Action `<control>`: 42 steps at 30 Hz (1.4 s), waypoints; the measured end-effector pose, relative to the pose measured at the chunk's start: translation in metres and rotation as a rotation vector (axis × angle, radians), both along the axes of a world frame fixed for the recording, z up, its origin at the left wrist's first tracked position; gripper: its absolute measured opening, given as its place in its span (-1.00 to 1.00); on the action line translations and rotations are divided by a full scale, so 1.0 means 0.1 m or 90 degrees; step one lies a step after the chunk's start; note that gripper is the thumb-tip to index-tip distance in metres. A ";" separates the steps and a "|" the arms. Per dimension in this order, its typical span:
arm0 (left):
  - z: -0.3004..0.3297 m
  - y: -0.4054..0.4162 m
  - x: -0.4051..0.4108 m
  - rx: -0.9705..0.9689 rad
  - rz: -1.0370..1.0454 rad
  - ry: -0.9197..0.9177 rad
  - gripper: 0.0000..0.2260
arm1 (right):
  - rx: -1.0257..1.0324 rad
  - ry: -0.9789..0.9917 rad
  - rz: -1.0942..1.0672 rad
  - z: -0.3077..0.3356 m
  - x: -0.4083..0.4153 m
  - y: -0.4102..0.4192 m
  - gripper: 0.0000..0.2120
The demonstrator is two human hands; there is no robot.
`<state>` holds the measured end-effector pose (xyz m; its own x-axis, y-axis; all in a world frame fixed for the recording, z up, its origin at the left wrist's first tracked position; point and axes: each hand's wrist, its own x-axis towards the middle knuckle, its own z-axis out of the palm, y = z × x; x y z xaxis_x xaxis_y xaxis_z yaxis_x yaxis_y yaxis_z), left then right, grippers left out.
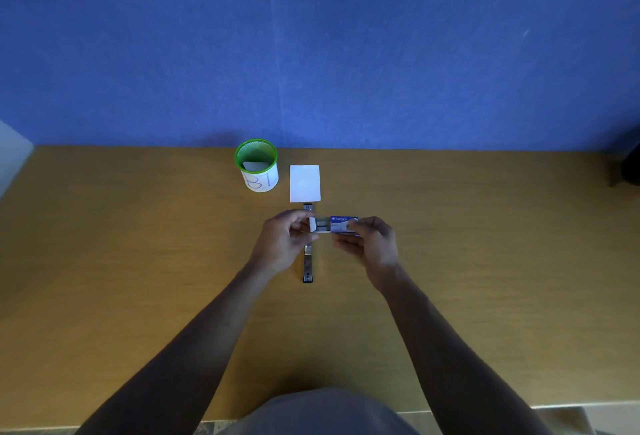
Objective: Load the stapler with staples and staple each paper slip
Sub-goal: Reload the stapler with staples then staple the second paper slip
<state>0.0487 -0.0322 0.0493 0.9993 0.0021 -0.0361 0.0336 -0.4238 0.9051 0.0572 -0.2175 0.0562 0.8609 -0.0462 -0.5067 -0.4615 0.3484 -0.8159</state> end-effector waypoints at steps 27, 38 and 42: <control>0.11 -0.04 -0.07 0.087 -0.034 -0.129 -0.72 | -0.010 -0.036 -0.033 -0.01 -0.08 0.07 -0.80; 0.14 -0.11 -0.04 0.283 -0.091 -0.210 -0.94 | -0.003 -0.045 -0.050 0.01 -0.08 0.08 -0.83; 0.15 -0.12 -0.03 0.281 -0.091 -0.190 -0.95 | 0.007 -0.038 -0.050 -0.01 -0.08 0.08 -0.80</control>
<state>0.0452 -0.0438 0.0644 0.9575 -0.1832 0.2230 -0.2830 -0.7464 0.6023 0.0489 -0.2098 0.0554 0.8839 -0.1091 -0.4548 -0.3827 0.3905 -0.8373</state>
